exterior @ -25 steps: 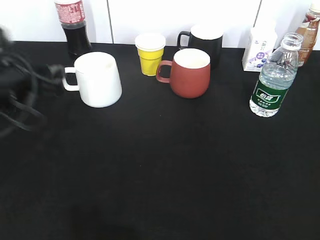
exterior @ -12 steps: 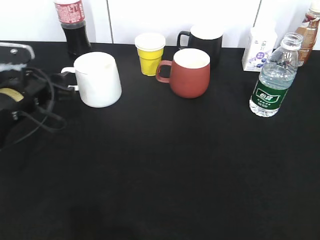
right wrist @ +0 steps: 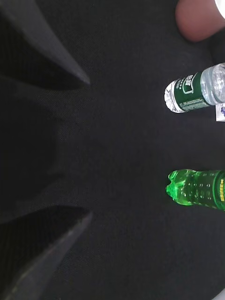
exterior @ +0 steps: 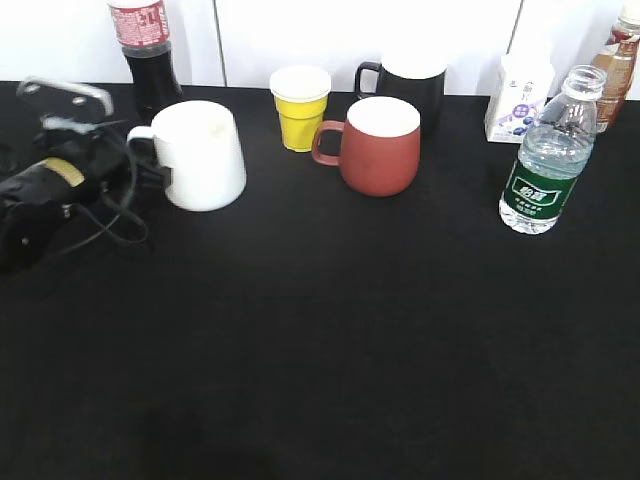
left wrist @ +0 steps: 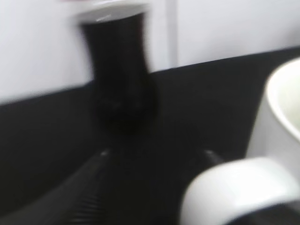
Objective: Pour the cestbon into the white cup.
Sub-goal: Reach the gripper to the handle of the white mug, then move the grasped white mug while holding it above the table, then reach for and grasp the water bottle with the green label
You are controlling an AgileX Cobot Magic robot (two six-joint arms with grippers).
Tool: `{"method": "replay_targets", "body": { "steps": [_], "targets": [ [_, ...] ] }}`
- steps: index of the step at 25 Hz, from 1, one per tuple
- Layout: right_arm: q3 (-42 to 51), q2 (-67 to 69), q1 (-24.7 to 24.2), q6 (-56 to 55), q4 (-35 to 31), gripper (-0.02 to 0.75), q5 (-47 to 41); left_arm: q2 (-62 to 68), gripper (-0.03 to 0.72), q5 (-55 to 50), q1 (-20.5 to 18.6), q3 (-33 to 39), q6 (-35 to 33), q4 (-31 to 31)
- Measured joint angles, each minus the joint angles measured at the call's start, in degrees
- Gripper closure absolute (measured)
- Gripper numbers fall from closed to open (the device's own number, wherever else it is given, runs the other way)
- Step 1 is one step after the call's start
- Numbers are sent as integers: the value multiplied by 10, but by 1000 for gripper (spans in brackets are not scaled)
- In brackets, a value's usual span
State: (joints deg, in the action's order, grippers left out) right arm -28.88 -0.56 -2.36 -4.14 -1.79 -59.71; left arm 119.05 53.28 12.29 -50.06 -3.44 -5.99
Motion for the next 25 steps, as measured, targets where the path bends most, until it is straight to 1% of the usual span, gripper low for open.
{"method": "replay_targets", "body": {
  "steps": [1, 2, 3, 5, 6, 8, 9, 11, 13, 15, 16, 17, 20, 21, 22, 23, 25],
  "targets": [
    [0, 0, 0, 0, 0, 153, 0, 3, 438, -2, -1, -7, 2, -19],
    [0, 0, 0, 0, 0, 153, 0, 5, 596, 2, -1, -10, 8, -25],
    [0, 0, 0, 0, 0, 153, 0, 6, 636, 5, -1, -10, 24, -25],
    [0, 0, 0, 0, 0, 153, 0, -2, 639, 3, -1, 5, 98, -32],
    [0, 0, 0, 0, 0, 153, 0, -22, 643, -2, -1, 26, 129, -60],
    [0, 0, 0, 0, 0, 153, 0, -90, 645, -8, -1, 74, 189, -152],
    [0, 0, 0, 0, 0, 153, 0, -128, 645, 0, 3, 101, 203, -177],
    [0, 0, 0, 0, 0, 153, 0, -202, 645, 17, 22, 151, 212, -208],
    [0, 0, 0, 0, 0, 153, 0, -256, 645, 17, 64, 185, 213, -240],
    [0, 0, 0, 0, 0, 153, 0, -278, 645, 16, 113, 204, 214, -248],
    [0, 0, 0, 0, 0, 153, 0, -280, 645, 15, 132, 206, 214, -250],
    [0, 0, 0, 0, 0, 153, 0, -280, 645, 16, 144, 206, 214, -246],
    [0, 0, 0, 0, -1, 153, 0, -291, 643, 15, 147, 206, 214, -237],
    [-3, 2, 0, 10, -15, 153, 6, -295, 641, 17, 147, 206, 214, -237],
    [-14, 26, 0, 56, -50, 153, 55, -297, 641, 16, 147, 206, 214, -236],
    [-23, 64, 0, 125, -100, 153, 140, -297, 639, 16, 147, 206, 214, -236],
    [-27, 168, 0, 232, -178, 153, 332, -298, 636, 16, 147, 206, 214, -236]
  ]
}}
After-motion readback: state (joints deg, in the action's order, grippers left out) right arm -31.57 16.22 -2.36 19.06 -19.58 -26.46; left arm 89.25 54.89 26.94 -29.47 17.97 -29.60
